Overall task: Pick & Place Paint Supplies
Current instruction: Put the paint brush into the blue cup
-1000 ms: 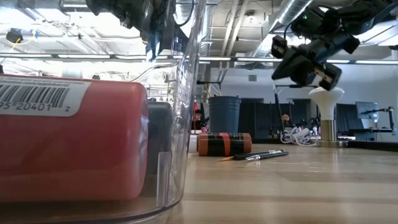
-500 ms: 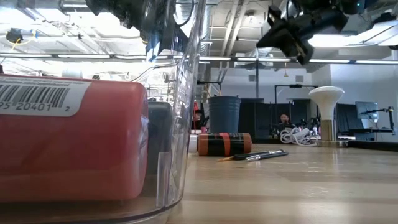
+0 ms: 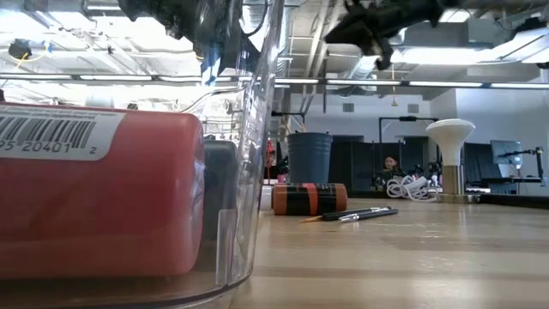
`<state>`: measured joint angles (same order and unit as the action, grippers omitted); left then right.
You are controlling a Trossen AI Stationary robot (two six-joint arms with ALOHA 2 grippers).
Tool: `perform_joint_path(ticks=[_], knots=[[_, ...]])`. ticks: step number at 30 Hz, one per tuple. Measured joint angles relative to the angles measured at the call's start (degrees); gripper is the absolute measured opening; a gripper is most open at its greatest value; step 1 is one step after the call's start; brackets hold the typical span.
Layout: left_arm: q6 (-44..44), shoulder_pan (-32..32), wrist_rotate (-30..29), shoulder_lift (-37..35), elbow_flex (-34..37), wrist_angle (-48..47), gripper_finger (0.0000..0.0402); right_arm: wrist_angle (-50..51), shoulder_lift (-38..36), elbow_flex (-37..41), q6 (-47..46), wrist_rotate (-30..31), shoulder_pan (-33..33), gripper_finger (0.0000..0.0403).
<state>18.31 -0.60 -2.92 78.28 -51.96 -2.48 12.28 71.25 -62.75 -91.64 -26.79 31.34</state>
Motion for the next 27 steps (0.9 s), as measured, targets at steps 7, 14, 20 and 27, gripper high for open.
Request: perform_joint_path(ticks=[7, 14, 20, 27], knots=[[1.9, 0.7, 0.0, 0.0, 0.0, 0.0, 0.0002, 1.9, 10.0, -8.7, 3.8, -0.4, -3.2, 0.0], [1.9, 2.2, 0.2, 0.0, 0.0, 0.0, 0.0002, 12.1, 11.2, -12.3, 9.5, -0.6, -2.8, 0.0], [1.9, 2.2, 0.1, 0.0, 0.0, 0.0, 0.0002, 19.9, 11.7, -12.5, 14.5, -0.1, -2.6, 0.0], [1.9, 2.2, 0.0, 0.0, 0.0, 0.0, 0.0002, 25.6, 15.0, -11.0, 19.8, 2.5, -3.7, 0.0]])
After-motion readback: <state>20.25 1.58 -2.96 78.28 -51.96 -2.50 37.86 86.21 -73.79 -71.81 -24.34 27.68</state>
